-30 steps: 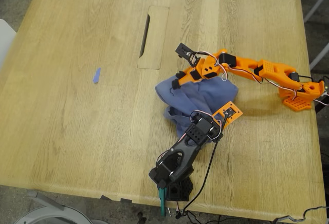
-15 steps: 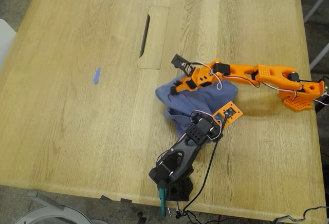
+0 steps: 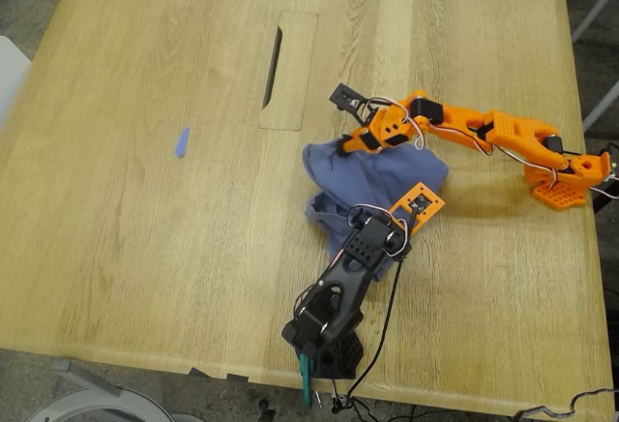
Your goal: Fold a T-shirt
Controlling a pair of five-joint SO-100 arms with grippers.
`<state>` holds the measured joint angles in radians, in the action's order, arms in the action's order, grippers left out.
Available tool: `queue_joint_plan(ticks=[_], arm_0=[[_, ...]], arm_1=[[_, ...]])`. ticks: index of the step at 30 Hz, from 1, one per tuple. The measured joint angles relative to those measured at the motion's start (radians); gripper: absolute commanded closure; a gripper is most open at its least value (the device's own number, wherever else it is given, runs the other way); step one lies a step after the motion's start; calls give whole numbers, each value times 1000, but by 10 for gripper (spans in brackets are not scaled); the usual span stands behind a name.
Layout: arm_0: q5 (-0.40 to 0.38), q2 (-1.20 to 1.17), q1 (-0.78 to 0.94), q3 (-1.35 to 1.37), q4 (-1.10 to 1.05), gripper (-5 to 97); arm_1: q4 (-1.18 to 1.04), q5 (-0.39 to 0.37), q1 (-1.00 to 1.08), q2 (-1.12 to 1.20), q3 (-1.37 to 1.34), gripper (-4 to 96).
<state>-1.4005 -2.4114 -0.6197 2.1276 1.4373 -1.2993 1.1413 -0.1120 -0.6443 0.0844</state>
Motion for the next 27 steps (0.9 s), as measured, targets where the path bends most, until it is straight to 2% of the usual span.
queue_joint_plan(ticks=[7, 13, 22, 27], arm_0=[[-6, -58, 57, 6, 49, 918], [-15, -94, 91, 6, 94, 918], [-21, -127, 107, 15, 132, 918], [-21, -127, 35, 28, 132, 918]], arm_1=[[-225, -6, 0, -124, 0, 913], [-379, -67, -60, -252, -26, 913], [-387, -101, -106, -586, -477, 913], [-387, -133, -120, -663, -609, 913]])
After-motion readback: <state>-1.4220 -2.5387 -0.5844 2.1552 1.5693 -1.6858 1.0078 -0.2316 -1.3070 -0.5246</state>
